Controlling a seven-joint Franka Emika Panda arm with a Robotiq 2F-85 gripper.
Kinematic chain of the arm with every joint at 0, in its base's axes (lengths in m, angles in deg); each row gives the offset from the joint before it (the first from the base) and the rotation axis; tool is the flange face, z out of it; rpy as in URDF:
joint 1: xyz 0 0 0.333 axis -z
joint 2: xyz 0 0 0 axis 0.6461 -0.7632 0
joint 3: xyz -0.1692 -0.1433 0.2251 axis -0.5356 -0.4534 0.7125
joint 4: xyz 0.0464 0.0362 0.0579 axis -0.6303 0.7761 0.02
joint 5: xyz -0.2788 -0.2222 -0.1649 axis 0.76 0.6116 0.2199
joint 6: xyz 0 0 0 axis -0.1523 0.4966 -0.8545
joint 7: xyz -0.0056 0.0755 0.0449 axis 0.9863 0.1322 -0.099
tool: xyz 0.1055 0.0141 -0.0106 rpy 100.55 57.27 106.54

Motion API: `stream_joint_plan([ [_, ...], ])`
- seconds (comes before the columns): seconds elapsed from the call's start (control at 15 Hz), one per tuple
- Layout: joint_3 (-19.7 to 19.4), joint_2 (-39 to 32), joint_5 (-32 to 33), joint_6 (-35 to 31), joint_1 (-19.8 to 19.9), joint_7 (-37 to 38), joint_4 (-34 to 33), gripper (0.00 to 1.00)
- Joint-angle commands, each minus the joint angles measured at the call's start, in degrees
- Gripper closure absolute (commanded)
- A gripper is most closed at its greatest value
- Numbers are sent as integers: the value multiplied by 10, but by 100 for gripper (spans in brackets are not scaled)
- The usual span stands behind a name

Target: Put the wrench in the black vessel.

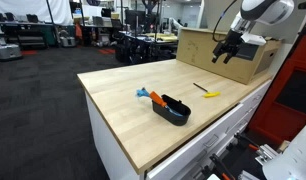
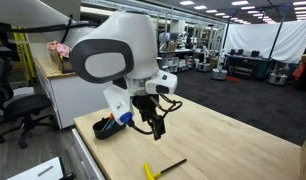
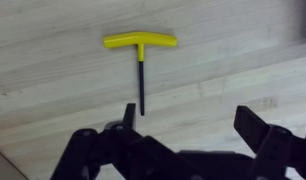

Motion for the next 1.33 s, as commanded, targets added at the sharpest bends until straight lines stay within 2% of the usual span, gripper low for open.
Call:
stream_joint_plan([
  [0.0, 9, -1, -5, 2, 10, -4, -1, 0],
  [0.53, 1, -37, -10, -29, 7, -21, 16, 0],
  [0.67, 2, -48, -7, -58, 9, -24, 27, 0],
  [0.93, 0, -70, -2, -166, 10, -35, 64, 0],
  [1.13, -7, -93, -14, -245, 7, -45, 91, 0],
  [1.27, -15, -112, -29, -274, 1, -56, 99, 0],
])
